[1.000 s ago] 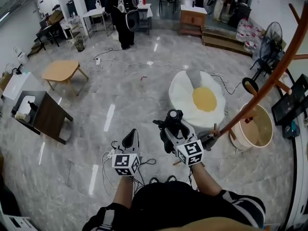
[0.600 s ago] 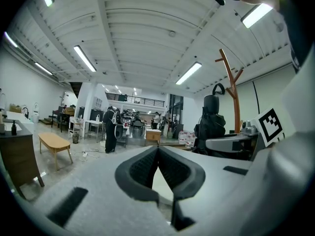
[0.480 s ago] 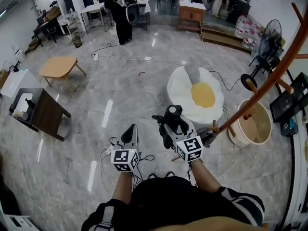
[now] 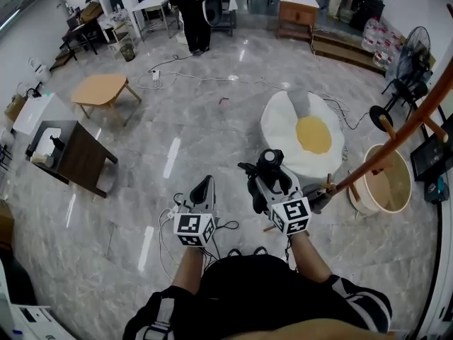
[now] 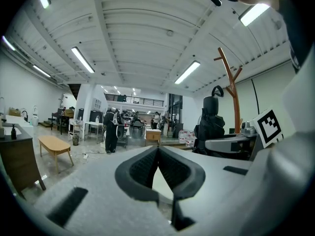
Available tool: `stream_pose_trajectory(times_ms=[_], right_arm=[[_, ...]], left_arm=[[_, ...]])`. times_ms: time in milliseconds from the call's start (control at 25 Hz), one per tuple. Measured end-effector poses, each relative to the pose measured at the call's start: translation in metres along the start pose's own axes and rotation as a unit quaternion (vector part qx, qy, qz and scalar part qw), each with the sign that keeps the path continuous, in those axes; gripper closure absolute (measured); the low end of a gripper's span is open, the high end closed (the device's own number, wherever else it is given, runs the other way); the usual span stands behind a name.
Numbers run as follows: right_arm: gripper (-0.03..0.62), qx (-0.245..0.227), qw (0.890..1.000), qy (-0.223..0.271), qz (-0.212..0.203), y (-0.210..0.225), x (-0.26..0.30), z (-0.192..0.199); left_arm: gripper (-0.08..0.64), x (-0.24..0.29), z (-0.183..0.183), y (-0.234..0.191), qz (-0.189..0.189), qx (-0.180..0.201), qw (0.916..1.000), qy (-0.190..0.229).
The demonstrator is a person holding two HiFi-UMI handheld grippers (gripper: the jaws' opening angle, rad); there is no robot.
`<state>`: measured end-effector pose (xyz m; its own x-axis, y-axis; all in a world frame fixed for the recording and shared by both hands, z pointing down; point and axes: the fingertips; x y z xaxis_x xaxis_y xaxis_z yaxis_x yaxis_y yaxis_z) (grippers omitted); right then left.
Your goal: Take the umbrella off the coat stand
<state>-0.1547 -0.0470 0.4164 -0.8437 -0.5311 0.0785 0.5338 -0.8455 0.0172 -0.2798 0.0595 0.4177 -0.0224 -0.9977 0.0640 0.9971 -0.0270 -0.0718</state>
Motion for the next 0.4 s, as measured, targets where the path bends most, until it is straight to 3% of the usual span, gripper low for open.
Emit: stream_pose_trajectory(times_ms=[400], right_arm=[[0.359, 0.0, 1.0, 0.006, -0.004, -0.0039, 0.0009, -0.0017]], left_arm=[[0.563, -0.0012, -0.0008, -0.0019, 0.001, 0.003, 1.0, 0.0]])
Point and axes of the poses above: the fingertips, and each gripper's own axes: x forward along the fingers, y to its right, z out of its underside, and after that the axes turned 9 degrees about z, right-handed
